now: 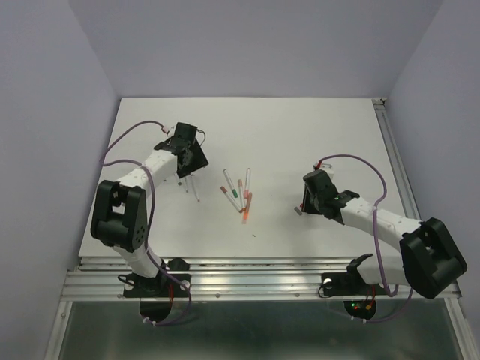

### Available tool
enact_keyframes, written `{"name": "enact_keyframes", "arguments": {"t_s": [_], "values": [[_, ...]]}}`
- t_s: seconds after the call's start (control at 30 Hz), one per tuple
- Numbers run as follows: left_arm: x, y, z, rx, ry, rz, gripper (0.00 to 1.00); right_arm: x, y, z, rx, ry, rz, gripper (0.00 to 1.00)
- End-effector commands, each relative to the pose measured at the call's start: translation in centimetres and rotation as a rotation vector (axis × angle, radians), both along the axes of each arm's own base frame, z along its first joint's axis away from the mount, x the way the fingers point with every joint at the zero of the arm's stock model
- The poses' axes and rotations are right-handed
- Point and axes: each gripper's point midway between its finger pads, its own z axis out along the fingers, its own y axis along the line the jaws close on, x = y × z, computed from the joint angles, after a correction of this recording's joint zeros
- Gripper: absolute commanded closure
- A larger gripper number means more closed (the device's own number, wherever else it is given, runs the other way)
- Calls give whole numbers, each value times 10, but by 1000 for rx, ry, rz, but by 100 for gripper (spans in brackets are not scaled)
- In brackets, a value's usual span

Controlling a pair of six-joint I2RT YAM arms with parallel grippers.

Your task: Open the pen caps

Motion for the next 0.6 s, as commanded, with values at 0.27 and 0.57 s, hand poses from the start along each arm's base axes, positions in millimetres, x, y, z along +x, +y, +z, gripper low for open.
{"name": "enact_keyframes", "arguments": {"t_s": [0.27,0.57], "values": [[-38,-29,44,-113,-94,-99,17,6,47,52,195,-114,247,0],[-66,-23,78,-176,-205,-64,1,-15,162,106,310,-226,671,0]]}}
